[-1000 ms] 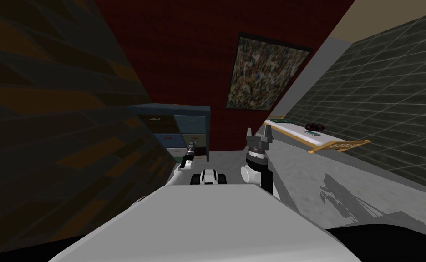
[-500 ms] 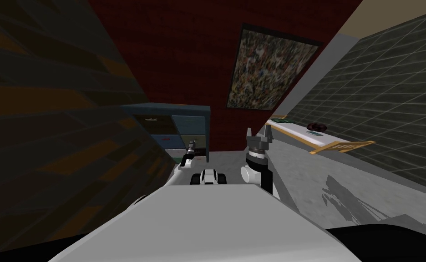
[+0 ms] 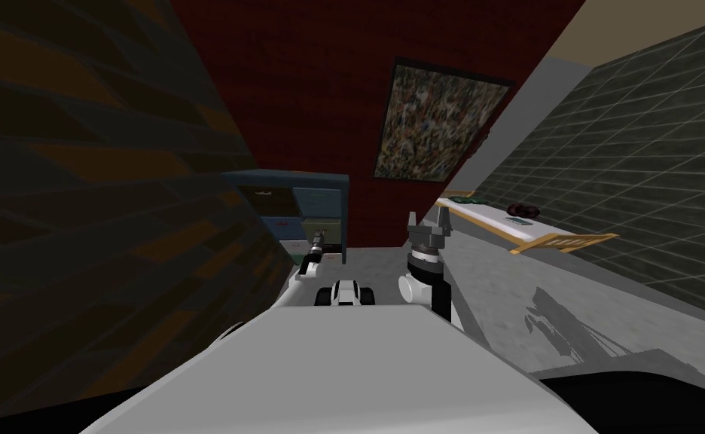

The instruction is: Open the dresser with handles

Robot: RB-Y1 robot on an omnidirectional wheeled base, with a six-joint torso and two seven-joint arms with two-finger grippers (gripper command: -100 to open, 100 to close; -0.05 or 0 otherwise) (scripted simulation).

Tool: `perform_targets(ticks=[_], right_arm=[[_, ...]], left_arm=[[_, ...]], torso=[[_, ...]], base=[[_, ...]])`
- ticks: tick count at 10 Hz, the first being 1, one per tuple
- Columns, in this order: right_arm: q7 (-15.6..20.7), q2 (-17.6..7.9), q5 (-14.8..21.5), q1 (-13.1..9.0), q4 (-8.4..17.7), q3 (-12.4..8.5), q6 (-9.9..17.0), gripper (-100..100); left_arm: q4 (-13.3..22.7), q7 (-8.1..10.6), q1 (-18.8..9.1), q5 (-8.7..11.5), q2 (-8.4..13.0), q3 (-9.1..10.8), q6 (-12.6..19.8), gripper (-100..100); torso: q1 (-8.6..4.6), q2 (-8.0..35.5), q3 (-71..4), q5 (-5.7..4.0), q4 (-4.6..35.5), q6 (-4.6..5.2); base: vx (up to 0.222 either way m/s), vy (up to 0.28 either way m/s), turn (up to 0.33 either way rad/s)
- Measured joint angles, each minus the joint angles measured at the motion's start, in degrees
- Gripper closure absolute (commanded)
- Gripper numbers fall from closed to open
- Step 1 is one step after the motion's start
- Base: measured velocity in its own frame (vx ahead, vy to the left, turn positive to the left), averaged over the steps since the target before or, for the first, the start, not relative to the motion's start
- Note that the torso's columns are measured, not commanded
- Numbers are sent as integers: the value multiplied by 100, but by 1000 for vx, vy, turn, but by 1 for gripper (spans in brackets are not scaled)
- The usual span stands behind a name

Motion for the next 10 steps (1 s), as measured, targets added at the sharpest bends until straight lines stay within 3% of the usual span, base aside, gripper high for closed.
perform_targets(ticks=[4, 5, 10], right_arm=[[0, 0, 0, 0, 0, 0, 0, 0], [0, 0, 0, 0, 0, 0, 0, 0], [0, 0, 0, 2, -1, 0, -1, 0]], left_arm=[[-96, -35, 43, 37, 10, -58, 51, 100], [-116, -50, 54, 50, 14, -80, 60, -100], [-242, -84, -385, 91, 25, 150, 663, -100]], torso=[[9, 16, 10, 7, -7, -5], [4, 10, 6, 3, -4, -5], [5, -15, -8, 8, -14, 9]], base=[[-178, -2, 26], [-122, -19, 78], [-31, -17, 51]])
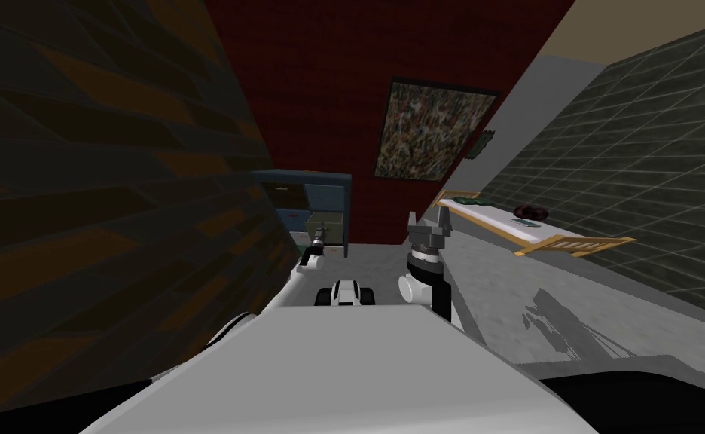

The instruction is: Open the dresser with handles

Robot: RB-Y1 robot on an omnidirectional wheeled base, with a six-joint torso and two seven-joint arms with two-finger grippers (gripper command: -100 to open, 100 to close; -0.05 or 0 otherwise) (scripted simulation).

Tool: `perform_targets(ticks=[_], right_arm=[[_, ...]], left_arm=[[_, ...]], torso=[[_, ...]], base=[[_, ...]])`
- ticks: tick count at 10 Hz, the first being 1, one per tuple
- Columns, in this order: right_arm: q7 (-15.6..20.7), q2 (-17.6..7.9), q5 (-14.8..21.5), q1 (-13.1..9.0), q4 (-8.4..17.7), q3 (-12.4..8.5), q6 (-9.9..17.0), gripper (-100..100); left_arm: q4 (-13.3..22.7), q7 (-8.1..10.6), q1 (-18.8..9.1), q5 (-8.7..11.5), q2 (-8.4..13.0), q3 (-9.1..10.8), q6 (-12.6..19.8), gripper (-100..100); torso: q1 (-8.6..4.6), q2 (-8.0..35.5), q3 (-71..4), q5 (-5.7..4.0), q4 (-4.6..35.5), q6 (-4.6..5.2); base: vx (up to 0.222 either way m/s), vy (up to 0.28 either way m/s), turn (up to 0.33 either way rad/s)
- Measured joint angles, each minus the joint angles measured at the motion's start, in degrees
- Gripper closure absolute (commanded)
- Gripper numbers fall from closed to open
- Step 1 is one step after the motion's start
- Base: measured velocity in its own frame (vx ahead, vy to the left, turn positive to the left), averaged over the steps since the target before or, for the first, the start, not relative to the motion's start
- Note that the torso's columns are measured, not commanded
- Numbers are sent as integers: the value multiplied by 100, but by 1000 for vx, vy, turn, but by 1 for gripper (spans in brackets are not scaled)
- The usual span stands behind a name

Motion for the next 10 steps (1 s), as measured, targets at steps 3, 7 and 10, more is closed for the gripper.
perform_targets(ticks=[3, 7, 10], right_arm=[[0, 0, 0, -1, 0, 0, 0, 0], [0, 0, 0, 0, 0, 0, 0, 0], [0, 0, 0, 0, 0, 0, 0, 0]], left_arm=[[-122, -42, -194, 24, -7, 128, 378, -100], [-134, -63, -233, 32, -18, 172, 549, 0], [-126, -63, -226, 33, -18, 172, 556, 0]], torso=[[-3, 18, 12, -5, 17, -3], [-5, 12, 7, -4, 10, 0], [-3, 6, 4, -1, 3, -1]], base=[[-49, -17, 42], [-4, -2, 2], [0, 0, 0]])
